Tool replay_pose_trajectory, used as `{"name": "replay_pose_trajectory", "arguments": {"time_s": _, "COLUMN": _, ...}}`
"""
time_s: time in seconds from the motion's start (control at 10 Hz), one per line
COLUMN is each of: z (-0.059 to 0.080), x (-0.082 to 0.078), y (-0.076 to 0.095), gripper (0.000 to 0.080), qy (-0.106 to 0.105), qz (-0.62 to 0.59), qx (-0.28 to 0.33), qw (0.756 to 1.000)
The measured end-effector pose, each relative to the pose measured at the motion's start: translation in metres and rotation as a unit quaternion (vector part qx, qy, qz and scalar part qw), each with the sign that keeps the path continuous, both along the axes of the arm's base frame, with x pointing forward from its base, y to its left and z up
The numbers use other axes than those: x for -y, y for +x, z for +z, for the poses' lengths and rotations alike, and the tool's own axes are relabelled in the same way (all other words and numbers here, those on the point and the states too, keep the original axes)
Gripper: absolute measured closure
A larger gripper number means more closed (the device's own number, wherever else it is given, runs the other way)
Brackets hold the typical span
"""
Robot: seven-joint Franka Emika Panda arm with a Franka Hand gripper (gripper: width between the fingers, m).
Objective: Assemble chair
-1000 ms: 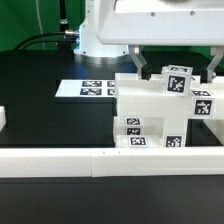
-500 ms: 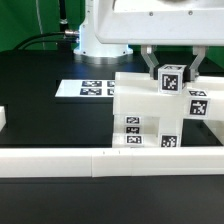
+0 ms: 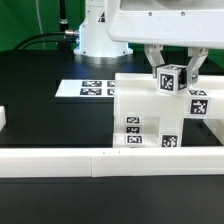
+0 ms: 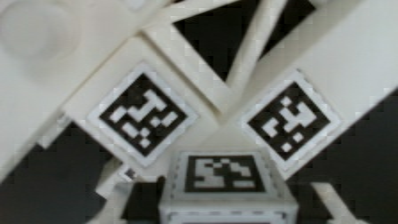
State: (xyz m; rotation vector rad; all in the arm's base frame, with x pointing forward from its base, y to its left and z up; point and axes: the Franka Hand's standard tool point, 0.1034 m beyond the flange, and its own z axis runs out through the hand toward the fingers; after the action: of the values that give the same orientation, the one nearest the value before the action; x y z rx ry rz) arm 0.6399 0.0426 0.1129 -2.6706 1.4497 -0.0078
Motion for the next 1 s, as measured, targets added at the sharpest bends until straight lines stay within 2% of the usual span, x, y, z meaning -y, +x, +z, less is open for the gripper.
{"name": "replay_pose_trajectory", "arguments": {"time_s": 0.3, "z": -0.0003, "x": 0.0034, "y": 0.0019, "gripper": 0.0515, "qy": 0.009, "qz": -0.128, "qx": -0.006, "qw": 0.992}}
{"name": "replay_pose_trajectory", "arguments": {"time_s": 0.6, "z": -0.0005, "x": 0.0035, "y": 0.0010, "gripper": 0.0511, "qy": 0.008, "qz": -0.112, "qx": -0.008, "qw": 0.994}}
{"name": "replay_pose_trajectory", "arguments": {"time_s": 0.7, "z": -0.0012, "x": 0.0010, "y": -0.0031, "gripper": 0.0294, "qy": 0.009, "qz": -0.090, "qx": -0.022, "qw": 0.996}}
{"name": "replay_pose_trajectory", "arguments": {"time_s": 0.8, "z": -0.0008, "x": 0.0008, "y": -0.0028, "gripper": 0.0294, "qy": 0.008, "qz": -0.058, "qx": -0.020, "qw": 0.998}}
{"name": "replay_pose_trajectory", "arguments": {"time_s": 0.9, "z": -0.0006, "x": 0.0026, "y": -0.0024, "gripper": 0.0180, "qy": 0.006, "qz": 0.011, "qx": -0.013, "qw": 1.000}}
{"name": "replay_pose_trajectory", "arguments": {"time_s": 1.0, "z": -0.0007, "x": 0.0026, "y": -0.0024, "gripper": 0.0159, "qy": 0.004, "qz": 0.036, "qx": -0.011, "qw": 0.999}}
